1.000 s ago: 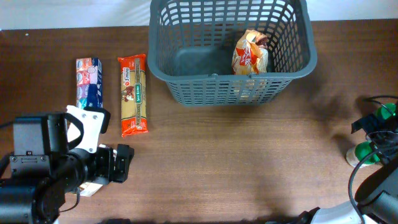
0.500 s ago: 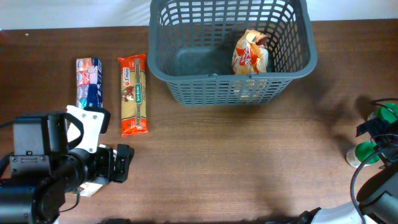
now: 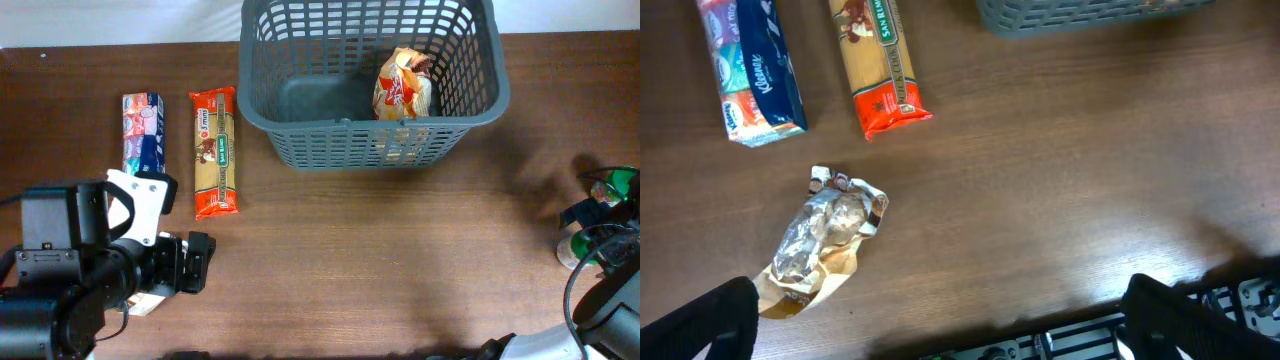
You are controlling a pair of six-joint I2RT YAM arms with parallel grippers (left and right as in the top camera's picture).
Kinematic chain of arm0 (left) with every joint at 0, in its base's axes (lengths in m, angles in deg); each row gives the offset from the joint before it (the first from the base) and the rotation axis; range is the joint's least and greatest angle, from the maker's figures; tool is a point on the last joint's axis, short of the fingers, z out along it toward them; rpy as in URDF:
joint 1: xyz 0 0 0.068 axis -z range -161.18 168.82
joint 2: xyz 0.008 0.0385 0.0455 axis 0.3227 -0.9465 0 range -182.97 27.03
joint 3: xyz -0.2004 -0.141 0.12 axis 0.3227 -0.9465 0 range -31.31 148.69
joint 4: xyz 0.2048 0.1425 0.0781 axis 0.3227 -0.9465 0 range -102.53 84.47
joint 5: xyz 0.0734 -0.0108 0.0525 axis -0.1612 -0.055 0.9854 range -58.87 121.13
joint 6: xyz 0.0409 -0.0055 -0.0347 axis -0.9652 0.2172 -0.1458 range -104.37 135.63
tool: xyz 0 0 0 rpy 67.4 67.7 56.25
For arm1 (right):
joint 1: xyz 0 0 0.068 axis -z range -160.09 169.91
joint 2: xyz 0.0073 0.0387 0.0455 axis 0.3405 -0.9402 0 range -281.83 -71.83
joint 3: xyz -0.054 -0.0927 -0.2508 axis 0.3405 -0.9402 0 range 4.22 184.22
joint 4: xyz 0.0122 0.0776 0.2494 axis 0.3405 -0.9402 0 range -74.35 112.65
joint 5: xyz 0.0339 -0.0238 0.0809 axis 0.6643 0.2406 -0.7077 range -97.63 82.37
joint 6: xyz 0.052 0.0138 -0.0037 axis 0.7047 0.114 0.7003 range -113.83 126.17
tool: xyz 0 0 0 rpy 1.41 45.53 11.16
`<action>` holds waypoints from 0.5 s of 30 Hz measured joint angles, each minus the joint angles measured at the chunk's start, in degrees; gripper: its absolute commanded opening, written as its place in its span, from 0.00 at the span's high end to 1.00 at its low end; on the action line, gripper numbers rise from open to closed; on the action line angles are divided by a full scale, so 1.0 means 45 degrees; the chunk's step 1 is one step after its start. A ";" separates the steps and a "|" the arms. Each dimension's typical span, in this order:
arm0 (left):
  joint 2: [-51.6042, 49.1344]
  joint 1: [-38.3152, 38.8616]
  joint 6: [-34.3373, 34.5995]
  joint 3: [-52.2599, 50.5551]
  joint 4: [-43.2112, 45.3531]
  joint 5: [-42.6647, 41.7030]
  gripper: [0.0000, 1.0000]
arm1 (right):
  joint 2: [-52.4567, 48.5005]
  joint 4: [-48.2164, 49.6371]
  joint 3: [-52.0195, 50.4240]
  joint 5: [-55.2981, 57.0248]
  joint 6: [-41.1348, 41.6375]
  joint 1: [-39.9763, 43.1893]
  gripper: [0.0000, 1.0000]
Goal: Pack container
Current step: 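Grasp the green-lidded jar with the right gripper and lift it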
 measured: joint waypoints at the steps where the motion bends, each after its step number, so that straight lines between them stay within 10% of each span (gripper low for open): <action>1: 0.0000 0.0000 0.0000 0.0000 0.0000 -0.0005 0.01 | 0.0000 0.0024 0.0000 0.0000 -0.0005 0.0000 0.01; 15: 0.0000 0.0000 0.0000 0.0000 0.0000 0.0000 0.01 | -0.0398 0.0767 -0.0112 -0.0044 -0.0379 0.0000 0.01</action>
